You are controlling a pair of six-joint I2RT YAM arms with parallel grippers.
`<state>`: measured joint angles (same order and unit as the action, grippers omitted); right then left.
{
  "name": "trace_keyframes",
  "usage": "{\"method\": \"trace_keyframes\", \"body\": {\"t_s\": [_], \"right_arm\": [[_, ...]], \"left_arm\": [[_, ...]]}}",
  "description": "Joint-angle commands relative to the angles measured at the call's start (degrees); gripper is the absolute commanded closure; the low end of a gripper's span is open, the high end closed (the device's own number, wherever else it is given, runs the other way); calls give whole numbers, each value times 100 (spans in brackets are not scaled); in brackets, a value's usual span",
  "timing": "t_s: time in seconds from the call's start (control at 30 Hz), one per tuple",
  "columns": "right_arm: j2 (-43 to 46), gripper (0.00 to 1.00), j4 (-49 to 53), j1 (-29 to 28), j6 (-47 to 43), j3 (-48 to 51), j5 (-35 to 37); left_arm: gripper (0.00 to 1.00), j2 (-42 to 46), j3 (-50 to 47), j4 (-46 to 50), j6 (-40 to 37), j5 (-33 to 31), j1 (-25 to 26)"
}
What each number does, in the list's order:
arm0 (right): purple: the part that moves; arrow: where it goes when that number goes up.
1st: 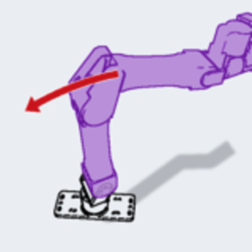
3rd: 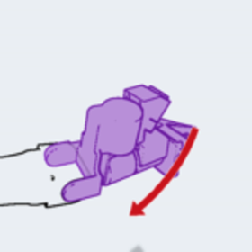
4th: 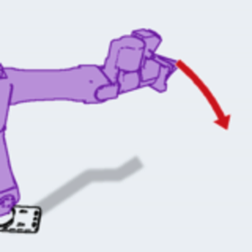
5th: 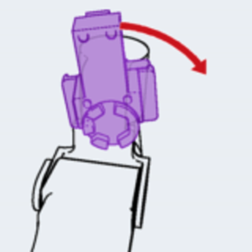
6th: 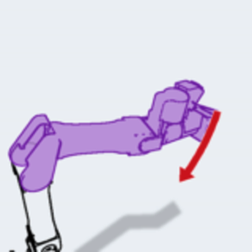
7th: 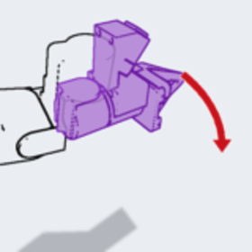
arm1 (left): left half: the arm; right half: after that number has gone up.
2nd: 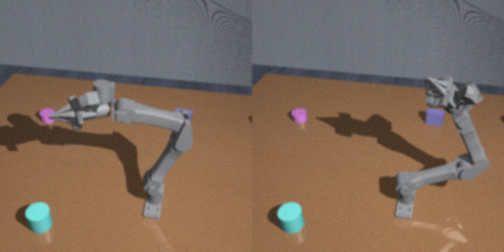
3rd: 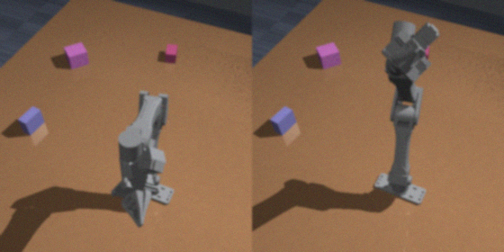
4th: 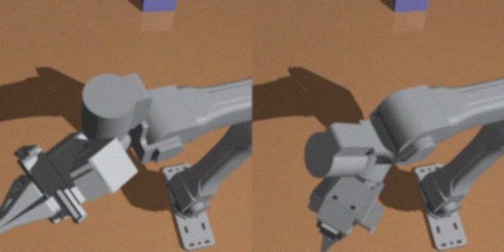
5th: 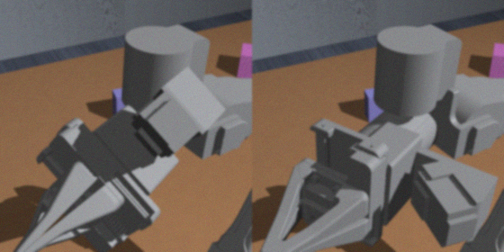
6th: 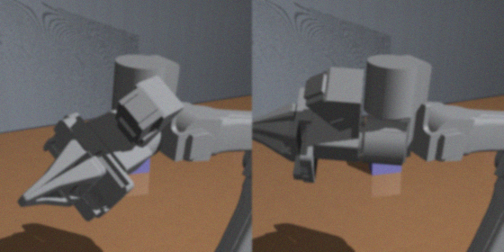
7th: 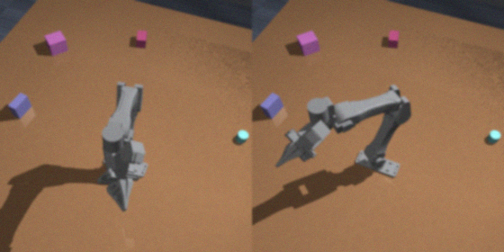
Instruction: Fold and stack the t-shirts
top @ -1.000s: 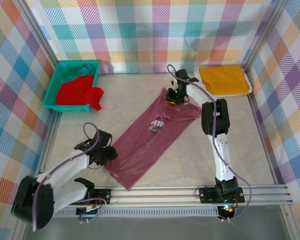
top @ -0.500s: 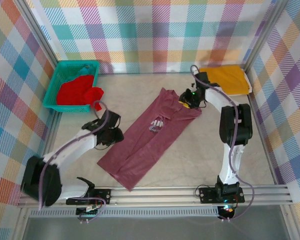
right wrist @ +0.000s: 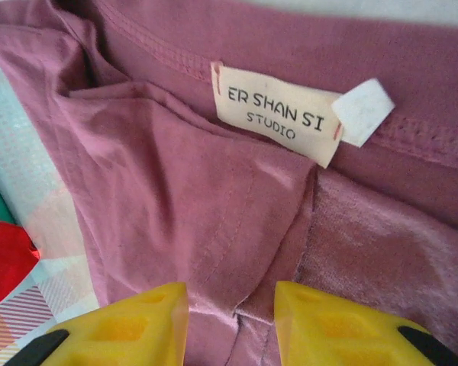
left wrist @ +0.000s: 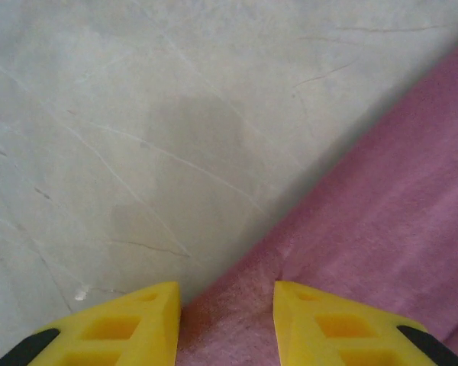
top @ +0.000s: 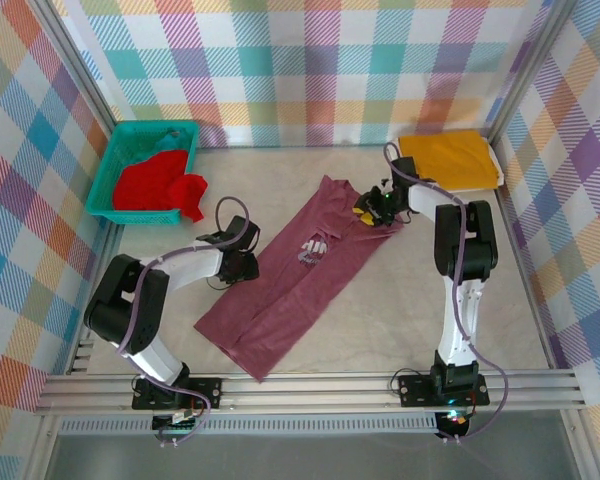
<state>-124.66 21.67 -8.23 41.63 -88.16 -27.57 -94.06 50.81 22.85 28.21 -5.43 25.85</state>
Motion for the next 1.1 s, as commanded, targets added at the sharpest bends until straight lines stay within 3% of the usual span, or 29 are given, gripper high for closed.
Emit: {"method": "trace_keyframes", "body": {"t_s": [0.0,0.4,0.63,0.83,1.07], "right_arm": [[-56,64,-128,-3,121,-62,-159],[-246,65,-230,-124,189,-142,7],[-337,85,-439,-176,300,-240,-12],[46,97,-356,-172,262,-260,152],[554,100,-181,-173,206,-156,269]], "left_arm": [[63,-107,-152,-185,-81,-117,31],[62,-315,-226,-261,5,-158,25],[62,-373,-183,-220,25,-180,32],[62,-339,-246,-237,97,-252,34],[62,-388,-276,-268,142,-275,27]]}}
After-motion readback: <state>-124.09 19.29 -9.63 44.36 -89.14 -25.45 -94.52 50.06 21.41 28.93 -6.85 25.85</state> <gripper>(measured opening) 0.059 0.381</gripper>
